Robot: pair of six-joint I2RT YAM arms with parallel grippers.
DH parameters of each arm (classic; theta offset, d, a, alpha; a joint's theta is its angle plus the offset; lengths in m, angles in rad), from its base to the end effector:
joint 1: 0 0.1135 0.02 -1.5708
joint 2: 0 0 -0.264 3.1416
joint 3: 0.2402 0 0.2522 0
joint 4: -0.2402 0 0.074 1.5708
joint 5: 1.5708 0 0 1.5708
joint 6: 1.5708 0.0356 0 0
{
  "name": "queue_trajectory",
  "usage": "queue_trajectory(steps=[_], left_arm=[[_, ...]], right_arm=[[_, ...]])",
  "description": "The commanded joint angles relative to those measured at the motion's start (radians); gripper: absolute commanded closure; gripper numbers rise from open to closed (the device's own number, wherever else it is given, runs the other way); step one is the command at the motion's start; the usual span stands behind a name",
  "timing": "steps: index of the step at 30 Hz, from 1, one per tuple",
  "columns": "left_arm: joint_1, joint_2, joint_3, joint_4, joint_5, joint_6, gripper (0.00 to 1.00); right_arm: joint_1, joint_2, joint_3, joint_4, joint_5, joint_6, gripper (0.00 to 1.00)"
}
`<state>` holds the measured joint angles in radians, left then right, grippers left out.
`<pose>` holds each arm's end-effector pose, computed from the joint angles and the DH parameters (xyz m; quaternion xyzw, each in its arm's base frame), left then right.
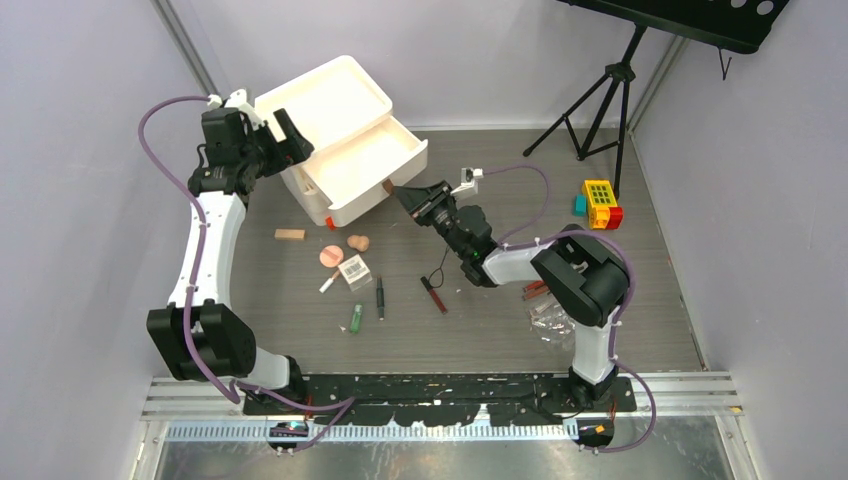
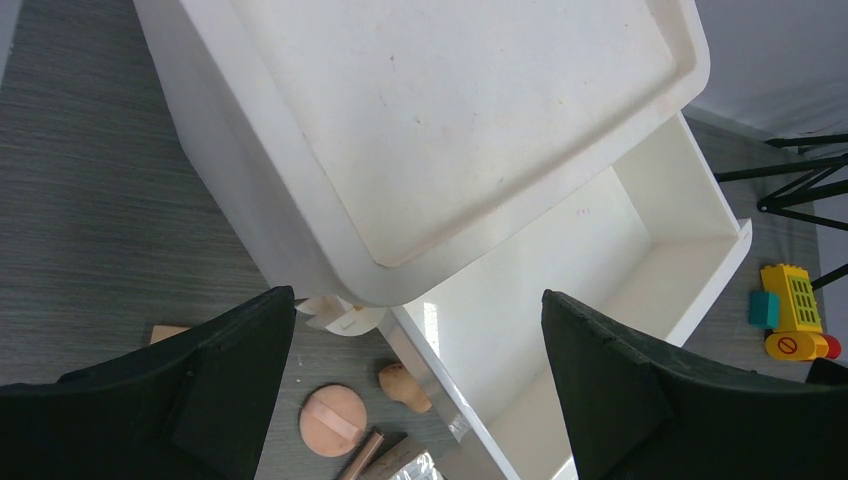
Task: Organize the makeup
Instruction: Open the drawer in the storage box, then pick up the makeup from the center of the board.
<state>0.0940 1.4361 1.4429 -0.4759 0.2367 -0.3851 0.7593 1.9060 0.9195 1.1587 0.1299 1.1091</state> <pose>0.3253 0.0223 0.3877 -0.1407 0.8366 -0.1749 0.4997 0.2931 0.2718 0.2103 0.1607 0.6239 0.5893 0.4876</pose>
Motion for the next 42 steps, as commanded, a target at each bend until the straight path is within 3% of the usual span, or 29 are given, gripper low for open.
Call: queue_trajectory(steps=[1, 3, 12, 16, 22, 28, 33, 42], left_arm=[[0.005, -0.019, 0.005, 0.027, 0.019, 0.005, 0.04], [0.006, -0.021, 0.007, 0.025, 0.018, 0.007, 0.04], [0.006, -0.058, 0.009, 0.007, 0.000, 0.011, 0.04], [0.006, -0.093, 0.021, -0.034, -0.027, 0.003, 0.04], [0.006, -0.176, 0.001, -0.137, -0.157, -0.066, 0.04], [0.005, -0.273, -0.082, -0.201, -0.262, -0.159, 0.07], [-0.007, -0.342, -0.146, -0.294, -0.351, -0.181, 0.08], [-0.040, -0.465, -0.390, -0.303, -0.357, -0.239, 0.18]], right_arm=[[0.007, -0.049, -0.004, 0.063, 0.004, -0.022, 0.70], [0.006, -0.053, -0.006, 0.054, 0.007, -0.031, 0.60], [0.007, -0.160, -0.066, -0.067, 0.027, -0.118, 0.35], [0.006, -0.284, -0.120, -0.229, 0.041, -0.189, 0.34], [0.006, -0.612, -0.072, -0.964, 0.168, -0.383, 0.33], [-0.001, -0.833, -0.082, -1.398, 0.305, -0.468, 0.29], [-0.005, -0.932, -0.099, -1.539, 0.350, -0.475, 0.28], [-0.006, -0.937, -0.127, -1.564, 0.334, -0.472, 0.28]])
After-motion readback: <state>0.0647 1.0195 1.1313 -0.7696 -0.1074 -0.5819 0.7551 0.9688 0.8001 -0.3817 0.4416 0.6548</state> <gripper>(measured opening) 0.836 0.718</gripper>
